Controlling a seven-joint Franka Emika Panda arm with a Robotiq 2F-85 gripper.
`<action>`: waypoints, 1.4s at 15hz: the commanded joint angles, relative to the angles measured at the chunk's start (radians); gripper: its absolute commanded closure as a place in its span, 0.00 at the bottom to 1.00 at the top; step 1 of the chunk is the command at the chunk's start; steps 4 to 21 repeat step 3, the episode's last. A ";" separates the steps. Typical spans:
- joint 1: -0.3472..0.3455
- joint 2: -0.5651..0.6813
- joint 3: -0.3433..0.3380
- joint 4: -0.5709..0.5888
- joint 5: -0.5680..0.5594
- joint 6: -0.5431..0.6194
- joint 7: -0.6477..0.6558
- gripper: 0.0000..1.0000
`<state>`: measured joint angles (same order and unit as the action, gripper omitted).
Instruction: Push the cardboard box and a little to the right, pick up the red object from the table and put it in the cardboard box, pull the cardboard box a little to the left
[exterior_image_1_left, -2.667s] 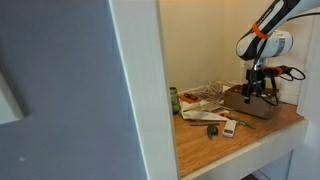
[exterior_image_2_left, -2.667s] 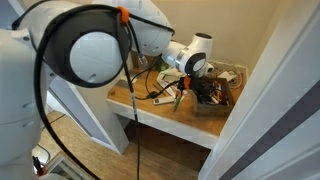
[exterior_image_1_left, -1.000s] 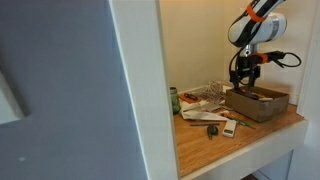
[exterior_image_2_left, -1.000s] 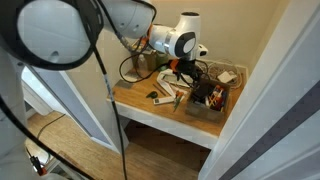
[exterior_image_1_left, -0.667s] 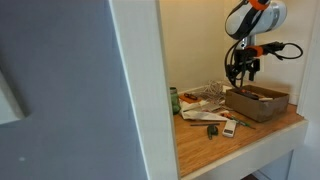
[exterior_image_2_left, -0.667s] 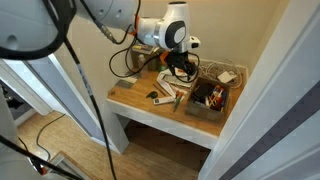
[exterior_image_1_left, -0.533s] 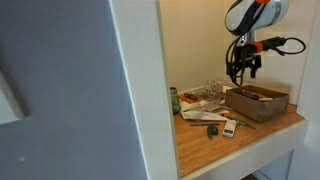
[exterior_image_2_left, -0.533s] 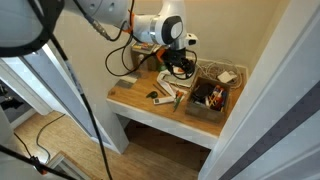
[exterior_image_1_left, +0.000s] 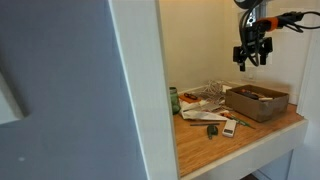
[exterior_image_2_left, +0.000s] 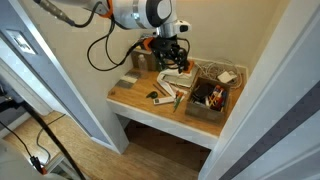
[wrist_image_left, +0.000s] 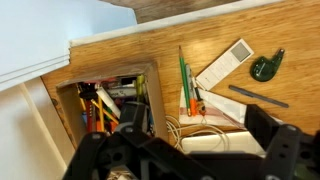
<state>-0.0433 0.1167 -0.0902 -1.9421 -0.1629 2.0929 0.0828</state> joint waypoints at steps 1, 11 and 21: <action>-0.006 -0.004 0.006 -0.004 0.000 -0.003 -0.001 0.00; -0.006 -0.005 0.006 -0.011 0.000 -0.003 -0.002 0.00; -0.006 -0.005 0.006 -0.011 0.000 -0.003 -0.002 0.00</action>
